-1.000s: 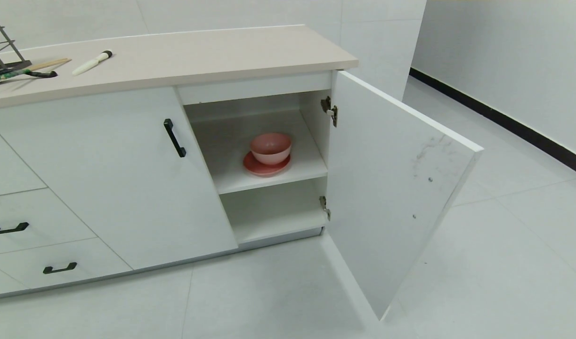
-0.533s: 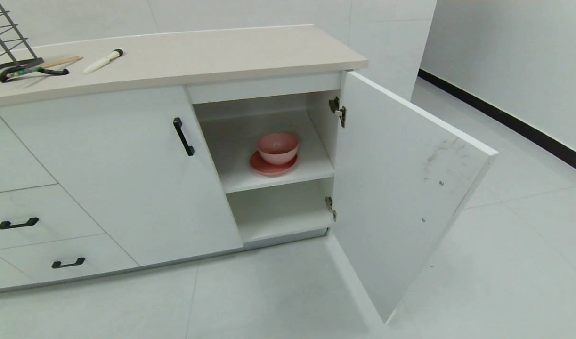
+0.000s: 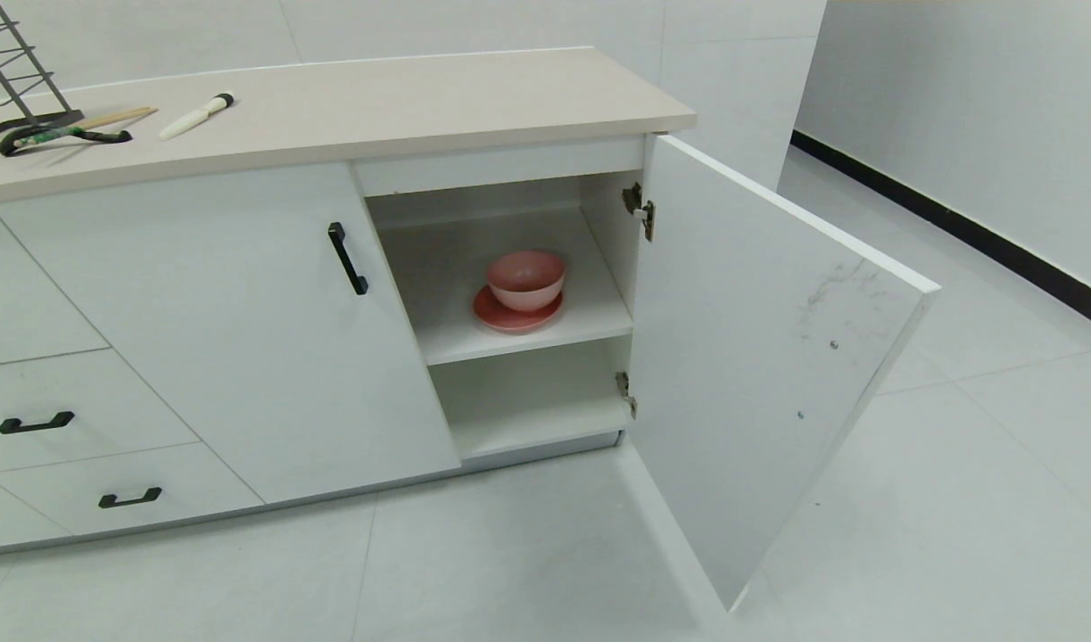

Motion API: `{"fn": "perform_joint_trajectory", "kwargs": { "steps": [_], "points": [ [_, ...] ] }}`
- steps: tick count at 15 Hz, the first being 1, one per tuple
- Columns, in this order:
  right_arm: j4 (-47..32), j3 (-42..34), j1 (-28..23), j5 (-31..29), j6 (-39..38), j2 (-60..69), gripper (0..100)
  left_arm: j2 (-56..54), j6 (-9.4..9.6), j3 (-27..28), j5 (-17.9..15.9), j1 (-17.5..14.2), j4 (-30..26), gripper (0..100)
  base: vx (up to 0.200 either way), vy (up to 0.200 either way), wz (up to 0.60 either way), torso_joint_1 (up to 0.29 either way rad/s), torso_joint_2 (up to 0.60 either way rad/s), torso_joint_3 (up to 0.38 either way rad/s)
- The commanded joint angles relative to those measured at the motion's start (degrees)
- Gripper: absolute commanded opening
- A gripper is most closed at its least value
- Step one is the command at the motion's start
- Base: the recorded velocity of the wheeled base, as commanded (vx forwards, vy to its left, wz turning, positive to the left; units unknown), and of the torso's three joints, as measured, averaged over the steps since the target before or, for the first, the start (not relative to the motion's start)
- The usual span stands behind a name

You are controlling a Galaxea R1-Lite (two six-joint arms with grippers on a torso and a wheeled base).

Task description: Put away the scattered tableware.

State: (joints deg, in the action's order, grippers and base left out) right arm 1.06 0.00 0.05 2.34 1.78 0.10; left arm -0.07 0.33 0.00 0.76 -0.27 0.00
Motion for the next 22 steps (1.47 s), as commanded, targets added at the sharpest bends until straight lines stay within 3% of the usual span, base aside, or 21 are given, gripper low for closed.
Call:
{"fn": "perform_joint_trajectory", "kwargs": {
  "steps": [1,3,5,9,10,11,12,15,18,19,22],
  "points": [
    [8.26,0.00,-0.05,-0.14,0.24,-0.10,0,0.07,0.11,0.00,-0.05,0.00,0.00,100,0.000,0.000,0.00,0.000,0.00,0.000],
    [9.66,4.04,1.09,2.84,0.24,-6.34,0,0.07,1.34,0.00,-0.05,0.00,0.00,100,0.000,0.000,0.00,0.000,0.00,0.000],
    [12.83,10.20,3.47,3.99,0.77,-18.47,0,0.07,1.16,0.00,-0.05,0.00,0.00,100,0.000,0.000,0.00,0.000,0.00,0.000],
    [57.39,10.37,3.20,6.71,4.90,-57.31,0,0.07,2.40,0.00,-0.14,0.00,0.00,100,0.000,0.000,0.00,0.000,0.00,0.000],
    [64.51,8.70,-0.49,7.94,4.90,-65.31,0,0.07,1.96,0.00,-0.14,-0.08,0.00,100,0.000,0.000,0.00,0.000,0.00,0.000],
    [66.88,8.35,-1.98,9.17,4.90,-68.30,0,0.07,1.60,0.00,-0.14,0.00,0.00,100,0.000,0.000,0.00,0.000,0.00,0.000],
    [77.25,8.61,-5.67,11.63,4.81,-78.85,0,0.07,1.34,0.00,-0.14,0.00,-0.09,100,0.000,0.000,0.00,0.000,0.00,0.000],
    [78.74,11.25,-6.11,13.57,5.08,-87.02,0,0.07,1.16,0.00,-0.05,0.00,0.00,100,0.000,0.000,0.00,0.000,0.00,0.000],
    [79.18,15.91,-2.07,14.01,5.16,-89.31,0,0.07,1.16,0.00,-0.05,0.00,0.00,100,0.000,0.000,0.00,0.000,0.00,0.000],
    [80.15,16.96,0.57,18.23,6.22,-91.06,0,0.07,1.08,0.00,-0.05,0.00,0.00,100,0.000,0.000,0.00,0.000,0.00,0.000],
    [80.24,18.28,2.06,19.46,7.98,-93.70,0,0.07,0.55,0.00,-0.05,0.00,0.00,100,0.000,0.000,0.00,0.000,0.00,0.000]
  ]
}}
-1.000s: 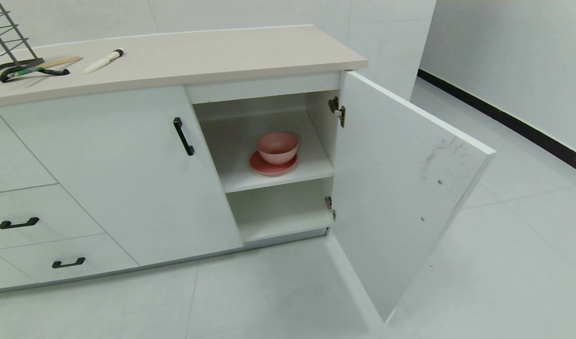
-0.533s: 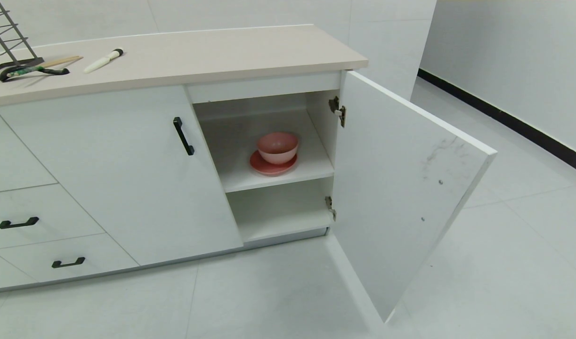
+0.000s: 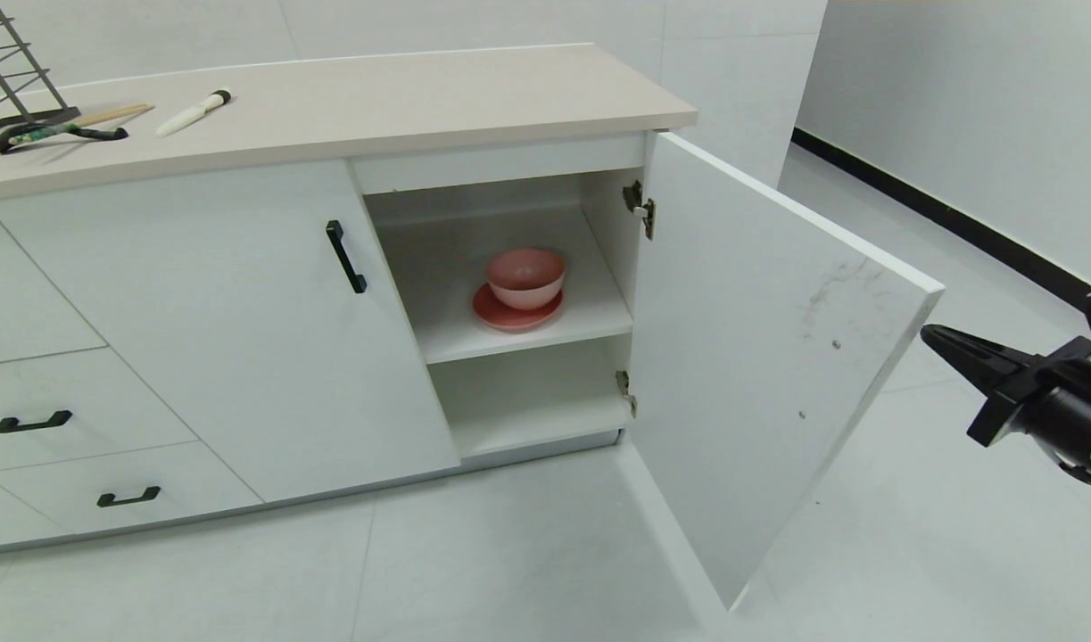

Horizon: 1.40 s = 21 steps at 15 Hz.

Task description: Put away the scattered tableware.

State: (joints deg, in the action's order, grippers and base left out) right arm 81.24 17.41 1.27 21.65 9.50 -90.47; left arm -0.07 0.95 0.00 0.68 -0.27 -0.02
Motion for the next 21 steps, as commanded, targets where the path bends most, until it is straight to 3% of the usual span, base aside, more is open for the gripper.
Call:
{"fn": "perform_joint_trajectory", "kwargs": {
  "steps": [1,7,12,17,21],
  "points": [
    [0.06,2.02,0.75,0.15,0.26,-4.10,0,0.07,0.02,0.00,0.02,0.00,0.02,100,0.000,0.000,0.00,0.000,0.00,0.000],
    [0.32,3.42,7.61,0.23,1.05,-7.44,0,0.07,0.10,0.00,0.02,-0.08,0.02,100,0.000,0.000,0.00,0.000,0.00,0.000],
    [0.32,3.33,8.22,0.23,1.05,-7.62,0,0.07,0.02,0.00,0.02,0.00,0.02,100,0.000,0.000,0.00,0.000,0.00,0.000],
    [0.32,4.30,14.29,0.15,1.05,-8.06,0,0.07,0.02,0.00,0.02,0.00,0.02,100,0.000,0.000,0.00,0.000,0.00,0.000],
    [0.32,7.55,16.31,0.15,0.96,-11.14,0,0.07,0.10,0.00,0.02,0.00,0.02,100,0.000,0.000,0.00,0.000,0.00,0.000]
  ]
}}
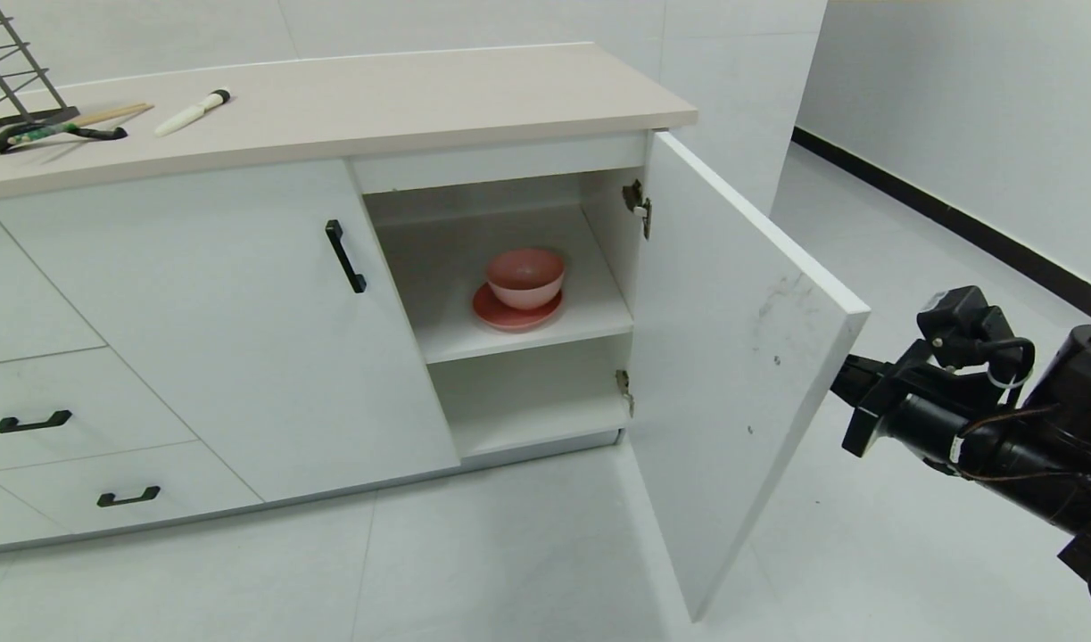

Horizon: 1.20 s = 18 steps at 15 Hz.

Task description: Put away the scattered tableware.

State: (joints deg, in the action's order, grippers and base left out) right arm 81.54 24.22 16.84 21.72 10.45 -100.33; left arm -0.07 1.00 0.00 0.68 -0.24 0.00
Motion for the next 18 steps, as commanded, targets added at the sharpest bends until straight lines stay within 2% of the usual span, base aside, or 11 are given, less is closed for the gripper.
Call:
{"fn": "perform_joint_trajectory", "kwargs": {
  "steps": [1,6,11,18],
  "points": [
    [0.02,1.27,1.71,0.07,0.01,-1.71,0,0.07,-0.03,0.00,0.02,-0.02,0.00,100,0.000,0.000,0.00,0.000,0.00,0.000],
    [0.02,3.46,6.54,0.07,-0.16,-2.59,0,0.07,0.06,0.00,0.02,-0.02,0.00,100,0.000,0.000,0.00,0.000,0.00,0.000],
    [0.02,9.09,11.73,0.07,-0.08,-6.37,0,0.07,0.06,0.00,0.02,-0.02,0.00,100,0.000,0.000,0.00,0.000,0.00,0.000],
    [0.02,15.15,15.24,0.07,0.19,-12.35,0,0.07,-0.03,0.00,0.11,-0.02,0.00,100,0.000,0.000,0.00,0.000,0.00,0.000]
  ]
}}
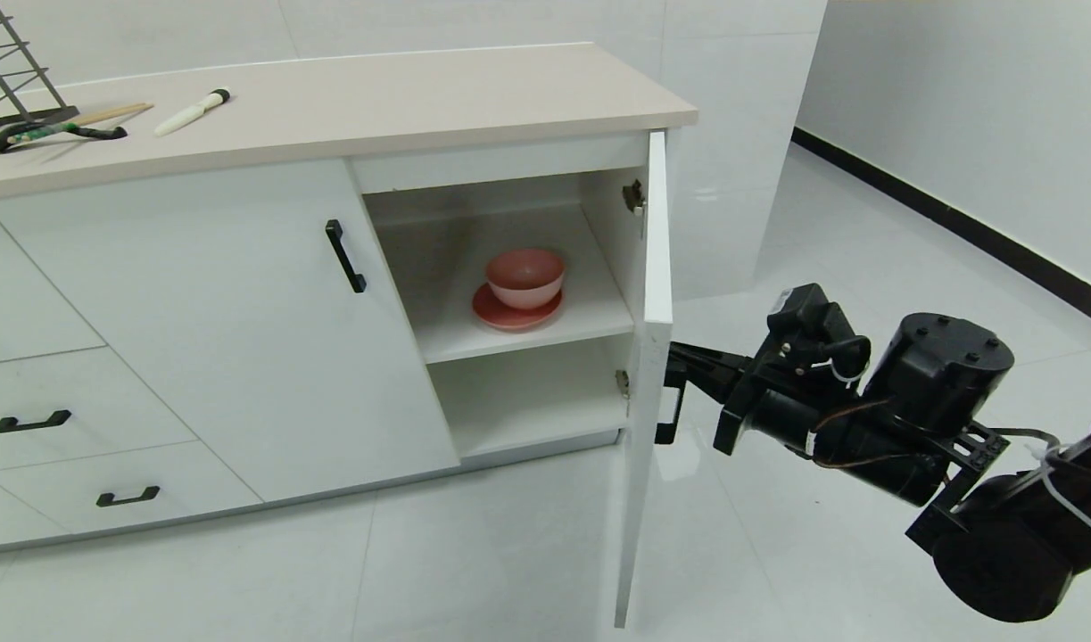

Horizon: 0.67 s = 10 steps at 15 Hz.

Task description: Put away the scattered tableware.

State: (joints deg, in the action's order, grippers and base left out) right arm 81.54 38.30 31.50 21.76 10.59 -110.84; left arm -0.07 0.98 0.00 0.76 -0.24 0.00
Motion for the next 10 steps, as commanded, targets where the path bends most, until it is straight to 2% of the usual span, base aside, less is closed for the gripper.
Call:
{"fn": "perform_joint_trajectory", "kwargs": {
  "steps": [1,6,10],
  "points": [
    [0.02,2.21,0.76,0.04,0.04,-2.81,0,0.07,-0.01,0.00,0.04,-0.02,0.00,100,0.000,0.000,0.00,0.000,0.00,0.000],
    [0.28,10.12,3.13,0.04,0.30,-7.73,0,0.07,-0.01,0.00,-0.05,-0.02,0.00,100,0.000,0.000,0.00,0.000,0.00,0.000],
    [0.28,14.78,3.13,0.04,0.30,-10.63,0,0.07,0.08,0.00,-0.05,-0.02,0.00,100,0.000,0.000,0.00,0.000,0.00,0.000]
  ]
}}
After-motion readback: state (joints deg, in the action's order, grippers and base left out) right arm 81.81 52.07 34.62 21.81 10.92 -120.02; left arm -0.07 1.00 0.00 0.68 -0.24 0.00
